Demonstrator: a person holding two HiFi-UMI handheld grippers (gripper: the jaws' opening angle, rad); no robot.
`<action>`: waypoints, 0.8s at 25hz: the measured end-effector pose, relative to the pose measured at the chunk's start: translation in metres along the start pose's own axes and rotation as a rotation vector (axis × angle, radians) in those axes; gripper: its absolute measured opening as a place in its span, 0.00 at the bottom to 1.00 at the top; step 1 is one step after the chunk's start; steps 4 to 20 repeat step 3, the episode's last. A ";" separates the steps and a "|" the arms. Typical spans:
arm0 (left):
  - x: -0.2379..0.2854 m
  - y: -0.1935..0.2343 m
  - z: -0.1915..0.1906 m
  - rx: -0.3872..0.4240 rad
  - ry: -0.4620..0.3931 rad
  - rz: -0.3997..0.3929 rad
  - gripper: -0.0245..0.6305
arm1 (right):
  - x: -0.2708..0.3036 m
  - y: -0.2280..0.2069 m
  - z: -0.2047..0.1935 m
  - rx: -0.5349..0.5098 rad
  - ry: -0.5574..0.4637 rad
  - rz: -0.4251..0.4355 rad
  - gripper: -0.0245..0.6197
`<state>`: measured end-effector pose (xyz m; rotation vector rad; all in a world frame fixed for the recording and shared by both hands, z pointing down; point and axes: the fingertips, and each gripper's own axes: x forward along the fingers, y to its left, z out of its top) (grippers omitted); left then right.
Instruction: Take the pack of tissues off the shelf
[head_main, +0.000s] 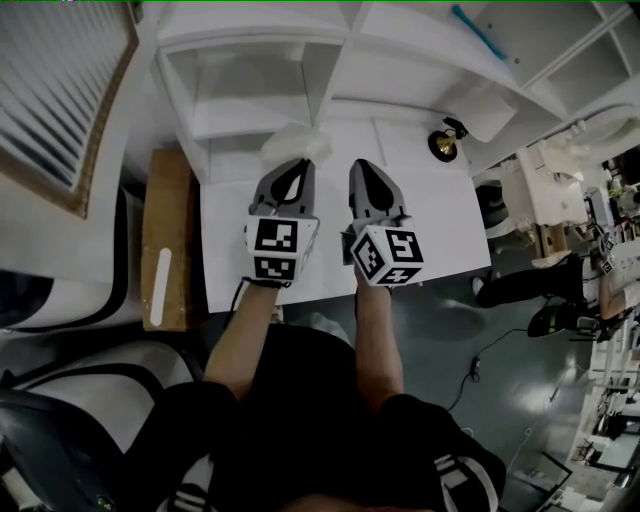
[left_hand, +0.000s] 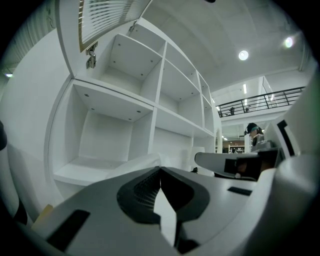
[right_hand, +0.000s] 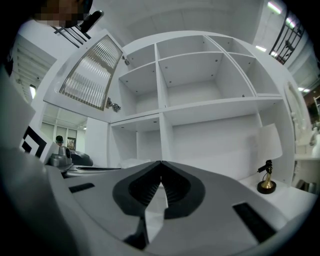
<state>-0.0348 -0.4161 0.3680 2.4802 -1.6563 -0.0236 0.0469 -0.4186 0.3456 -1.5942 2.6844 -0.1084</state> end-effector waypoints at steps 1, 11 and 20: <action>-0.001 0.000 0.002 0.002 -0.003 -0.002 0.06 | 0.000 0.001 0.001 0.001 -0.002 0.000 0.07; -0.002 0.001 0.006 0.006 -0.009 -0.006 0.06 | 0.002 0.004 0.002 -0.001 -0.005 0.002 0.07; -0.002 0.001 0.006 0.006 -0.009 -0.006 0.06 | 0.002 0.004 0.002 -0.001 -0.005 0.002 0.07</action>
